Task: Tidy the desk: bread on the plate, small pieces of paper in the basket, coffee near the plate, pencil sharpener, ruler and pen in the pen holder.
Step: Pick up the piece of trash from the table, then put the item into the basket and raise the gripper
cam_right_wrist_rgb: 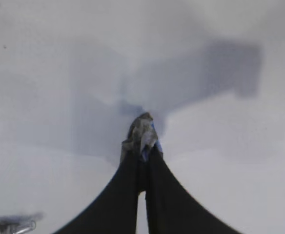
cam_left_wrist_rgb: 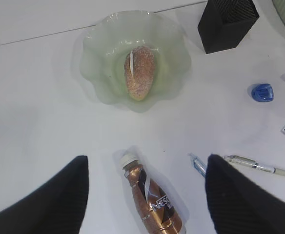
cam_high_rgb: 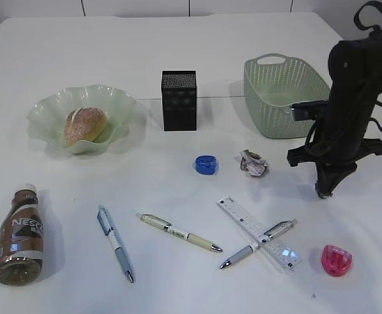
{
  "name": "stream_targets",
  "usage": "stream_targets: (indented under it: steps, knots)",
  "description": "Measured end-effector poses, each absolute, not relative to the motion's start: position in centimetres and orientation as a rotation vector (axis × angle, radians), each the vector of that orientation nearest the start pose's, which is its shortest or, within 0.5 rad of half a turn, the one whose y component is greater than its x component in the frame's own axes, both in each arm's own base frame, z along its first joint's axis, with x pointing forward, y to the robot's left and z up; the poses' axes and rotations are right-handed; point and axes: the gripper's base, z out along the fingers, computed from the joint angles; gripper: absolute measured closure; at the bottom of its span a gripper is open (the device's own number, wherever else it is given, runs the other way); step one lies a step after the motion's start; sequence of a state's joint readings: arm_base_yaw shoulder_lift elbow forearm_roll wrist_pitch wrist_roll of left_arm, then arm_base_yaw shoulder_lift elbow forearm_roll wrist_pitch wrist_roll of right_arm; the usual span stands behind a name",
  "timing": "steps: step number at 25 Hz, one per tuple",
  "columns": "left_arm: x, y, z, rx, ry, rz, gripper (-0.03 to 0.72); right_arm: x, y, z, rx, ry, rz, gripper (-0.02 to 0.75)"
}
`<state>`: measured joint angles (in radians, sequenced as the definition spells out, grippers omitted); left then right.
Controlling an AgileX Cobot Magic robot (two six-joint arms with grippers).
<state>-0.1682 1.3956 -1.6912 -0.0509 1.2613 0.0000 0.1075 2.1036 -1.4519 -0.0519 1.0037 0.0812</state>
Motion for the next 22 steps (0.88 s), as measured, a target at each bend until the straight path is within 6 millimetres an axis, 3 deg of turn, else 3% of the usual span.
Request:
stream_targets:
  steps: [10,19,22]
  knots:
    - [26.7,-5.0,45.2,0.209,2.444,-0.145,0.168,40.8,4.6,17.4,-0.031,3.191,0.018,0.711]
    - [26.7,-5.0,45.2,0.209,2.444,-0.147,0.168,42.6,5.1,20.3,-0.016,3.086,0.09,0.711]
    - [26.7,-5.0,45.2,0.209,2.444,-0.147,0.168,43.7,5.2,22.6,-0.016,3.002,0.104,0.711]
